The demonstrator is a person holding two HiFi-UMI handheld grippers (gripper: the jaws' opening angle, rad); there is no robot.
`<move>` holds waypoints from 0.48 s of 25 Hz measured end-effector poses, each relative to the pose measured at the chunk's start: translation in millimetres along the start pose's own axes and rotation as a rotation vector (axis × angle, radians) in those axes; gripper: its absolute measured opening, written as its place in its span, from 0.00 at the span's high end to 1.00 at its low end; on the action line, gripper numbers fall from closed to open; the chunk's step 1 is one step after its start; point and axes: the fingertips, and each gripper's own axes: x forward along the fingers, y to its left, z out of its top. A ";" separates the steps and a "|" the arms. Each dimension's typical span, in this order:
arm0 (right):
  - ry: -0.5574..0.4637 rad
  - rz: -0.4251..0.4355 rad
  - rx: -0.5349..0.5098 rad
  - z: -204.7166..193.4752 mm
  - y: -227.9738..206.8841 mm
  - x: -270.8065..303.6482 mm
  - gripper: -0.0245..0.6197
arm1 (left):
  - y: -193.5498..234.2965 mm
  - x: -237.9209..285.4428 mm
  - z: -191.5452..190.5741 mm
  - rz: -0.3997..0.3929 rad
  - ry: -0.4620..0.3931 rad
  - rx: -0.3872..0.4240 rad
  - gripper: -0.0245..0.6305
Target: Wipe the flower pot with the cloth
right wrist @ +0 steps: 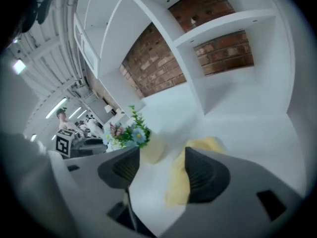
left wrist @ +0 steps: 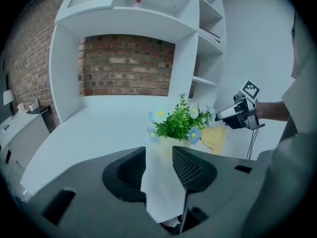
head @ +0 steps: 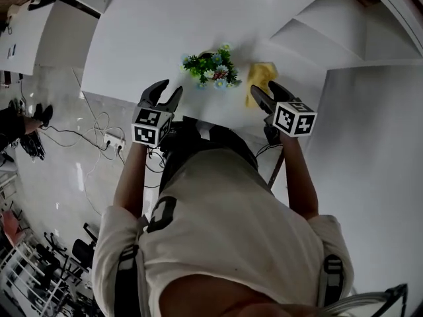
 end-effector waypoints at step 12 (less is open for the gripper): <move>0.028 0.403 -0.092 -39.0 187.3 -16.0 0.95 | -16.1 -93.6 6.5 -0.097 -0.203 0.003 0.93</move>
